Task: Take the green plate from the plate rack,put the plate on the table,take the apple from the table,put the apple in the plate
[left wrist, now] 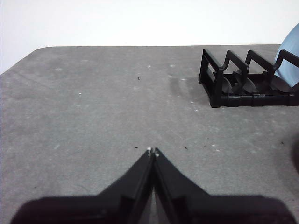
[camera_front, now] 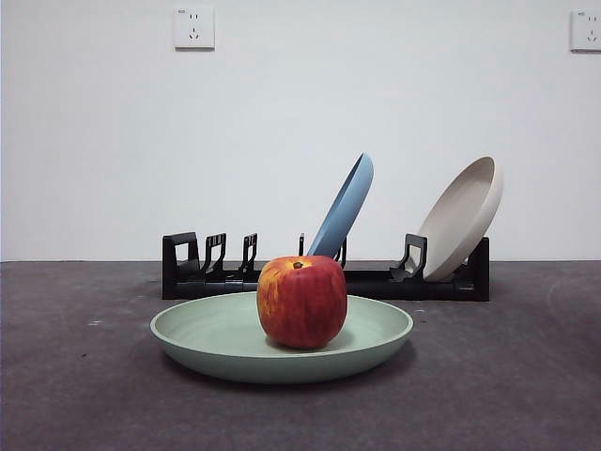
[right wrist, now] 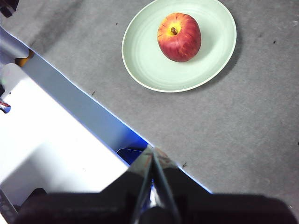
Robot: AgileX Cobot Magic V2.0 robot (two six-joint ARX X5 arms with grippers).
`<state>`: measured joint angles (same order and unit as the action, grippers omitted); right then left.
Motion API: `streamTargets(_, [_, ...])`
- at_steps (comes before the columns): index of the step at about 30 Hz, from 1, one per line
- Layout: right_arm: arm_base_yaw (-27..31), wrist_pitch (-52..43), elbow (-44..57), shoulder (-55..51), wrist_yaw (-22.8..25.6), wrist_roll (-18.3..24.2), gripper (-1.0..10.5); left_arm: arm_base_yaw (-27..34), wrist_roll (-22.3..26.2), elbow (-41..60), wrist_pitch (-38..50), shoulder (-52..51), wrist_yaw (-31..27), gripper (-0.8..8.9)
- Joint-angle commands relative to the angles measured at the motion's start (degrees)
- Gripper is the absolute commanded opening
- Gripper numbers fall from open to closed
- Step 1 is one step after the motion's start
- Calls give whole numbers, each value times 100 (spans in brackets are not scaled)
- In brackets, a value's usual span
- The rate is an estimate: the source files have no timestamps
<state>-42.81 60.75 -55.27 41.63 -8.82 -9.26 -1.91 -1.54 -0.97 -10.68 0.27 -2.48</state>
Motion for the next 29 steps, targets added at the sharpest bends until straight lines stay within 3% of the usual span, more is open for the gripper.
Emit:
streamTargets(1, [-13,-22,33,-7,17,-33,1,13,-37,74,31,-15,-20,-3])
streamTargets(13, [-13,-26,33,-9,22,157,1,13,-37,74,31,-15,-20,-3])
streamTargets(17, [229,-146,37,-122,138,662,1,13,-37,74,31,-15,-20,-3])
streamTargets(19, [599,-590,74,-280,162,857,1,13,-37,74,31,-15,-20,-3])
streamTargets(24, [1952,-1639,367,-824,-291,925,1,13,-37,74,31,-15,-20,-3])
streamTargets(29, [3316,-2627,1270,-1565,-310,1086,1,13,-37,74,31,-15,-22,-3])
